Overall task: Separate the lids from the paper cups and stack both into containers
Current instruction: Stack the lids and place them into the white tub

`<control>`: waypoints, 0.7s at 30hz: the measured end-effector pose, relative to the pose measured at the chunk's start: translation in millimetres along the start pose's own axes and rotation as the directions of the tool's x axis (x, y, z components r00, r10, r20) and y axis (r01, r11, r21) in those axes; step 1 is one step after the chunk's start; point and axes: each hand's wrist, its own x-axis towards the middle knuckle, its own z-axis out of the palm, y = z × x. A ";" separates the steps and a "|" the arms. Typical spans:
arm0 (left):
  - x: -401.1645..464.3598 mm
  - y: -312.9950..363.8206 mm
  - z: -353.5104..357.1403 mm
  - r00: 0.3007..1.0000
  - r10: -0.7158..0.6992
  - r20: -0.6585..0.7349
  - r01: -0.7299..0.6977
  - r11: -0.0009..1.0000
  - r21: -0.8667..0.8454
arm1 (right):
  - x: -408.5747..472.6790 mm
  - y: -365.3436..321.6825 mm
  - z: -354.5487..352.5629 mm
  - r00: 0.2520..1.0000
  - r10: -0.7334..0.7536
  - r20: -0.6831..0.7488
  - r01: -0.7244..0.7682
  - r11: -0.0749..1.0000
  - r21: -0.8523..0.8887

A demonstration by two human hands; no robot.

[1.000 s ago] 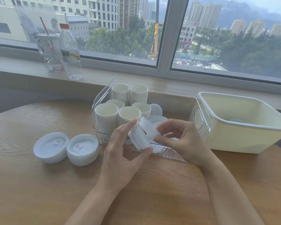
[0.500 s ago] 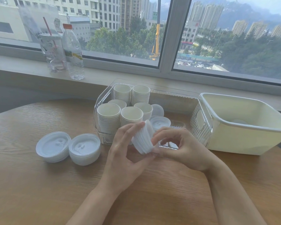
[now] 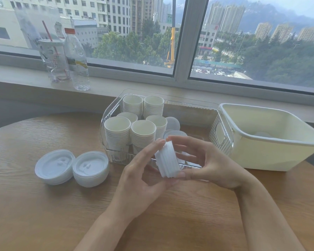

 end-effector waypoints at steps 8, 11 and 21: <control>-0.4 -0.3 1.9 1.000 0.010 -0.003 -0.010 0.999 0.032 | 3.4 2.7 5.1 0.996 0.057 -0.071 -0.060 0.997 -0.042; 0.0 -0.3 3.0 0.997 0.077 0.016 -0.078 0.995 0.067 | 4.6 4.2 6.4 0.997 0.051 -0.061 -0.055 0.996 -0.065; 0.5 -9.2 1.3 0.987 0.042 -0.153 -0.011 0.980 0.200 | 9.5 16.0 11.4 0.960 0.260 -0.102 -0.278 0.850 -0.447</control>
